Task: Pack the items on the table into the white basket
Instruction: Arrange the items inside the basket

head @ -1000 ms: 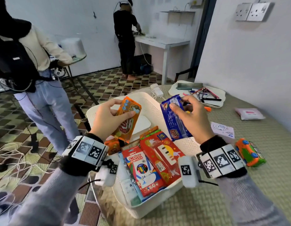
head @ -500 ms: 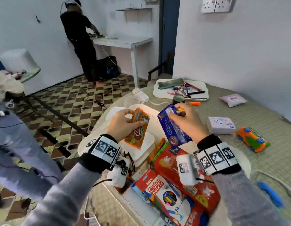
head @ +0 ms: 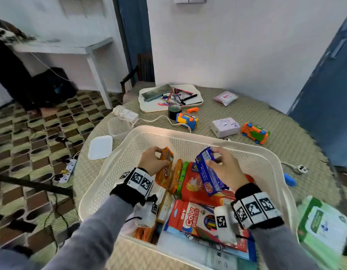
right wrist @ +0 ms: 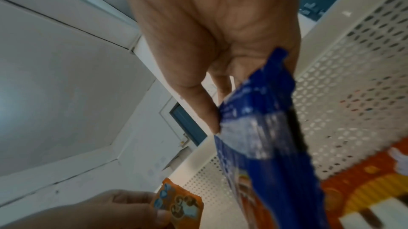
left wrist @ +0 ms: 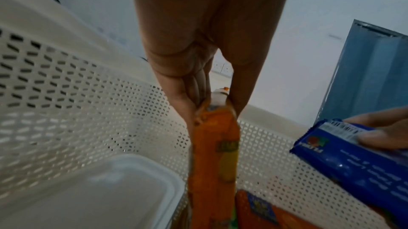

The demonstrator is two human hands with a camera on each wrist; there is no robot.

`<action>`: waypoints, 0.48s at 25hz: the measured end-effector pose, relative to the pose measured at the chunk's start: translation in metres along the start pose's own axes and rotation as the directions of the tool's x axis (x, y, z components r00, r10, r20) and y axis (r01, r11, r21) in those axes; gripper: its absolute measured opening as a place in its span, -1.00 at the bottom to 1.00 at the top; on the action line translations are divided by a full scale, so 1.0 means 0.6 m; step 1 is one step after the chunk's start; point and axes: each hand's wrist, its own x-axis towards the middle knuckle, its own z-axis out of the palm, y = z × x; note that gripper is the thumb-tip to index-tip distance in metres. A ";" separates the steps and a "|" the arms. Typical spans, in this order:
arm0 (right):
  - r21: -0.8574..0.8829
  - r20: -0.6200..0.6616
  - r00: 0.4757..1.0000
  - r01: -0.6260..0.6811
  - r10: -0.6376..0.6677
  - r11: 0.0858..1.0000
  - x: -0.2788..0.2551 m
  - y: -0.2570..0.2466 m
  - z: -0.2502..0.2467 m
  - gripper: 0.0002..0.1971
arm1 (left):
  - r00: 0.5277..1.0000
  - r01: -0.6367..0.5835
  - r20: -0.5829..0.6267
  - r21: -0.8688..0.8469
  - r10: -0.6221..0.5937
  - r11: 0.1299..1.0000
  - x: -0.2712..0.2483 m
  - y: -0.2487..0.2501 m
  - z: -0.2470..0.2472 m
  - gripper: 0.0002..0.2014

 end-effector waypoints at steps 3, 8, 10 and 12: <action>-0.085 0.020 1.000 0.003 -0.002 0.996 0.010 0.005 0.005 -0.67 | 1.000 -0.003 -0.011 -0.005 0.003 1.000 0.010 -0.020 0.016 -0.61; -0.244 0.005 0.999 0.040 -0.040 0.969 0.019 0.011 0.012 -0.65 | 0.999 -0.045 0.007 0.035 0.045 0.998 0.017 -0.043 0.024 -0.62; -0.255 0.022 0.999 0.041 -0.036 0.966 0.017 0.012 0.016 -0.64 | 0.999 -0.037 0.005 0.032 0.037 0.999 0.015 -0.047 0.026 -0.63; -0.290 0.037 0.998 0.060 -0.052 0.955 0.015 0.013 0.020 -0.63 | 0.999 -0.041 0.016 0.053 0.040 0.998 0.012 -0.047 0.030 -0.61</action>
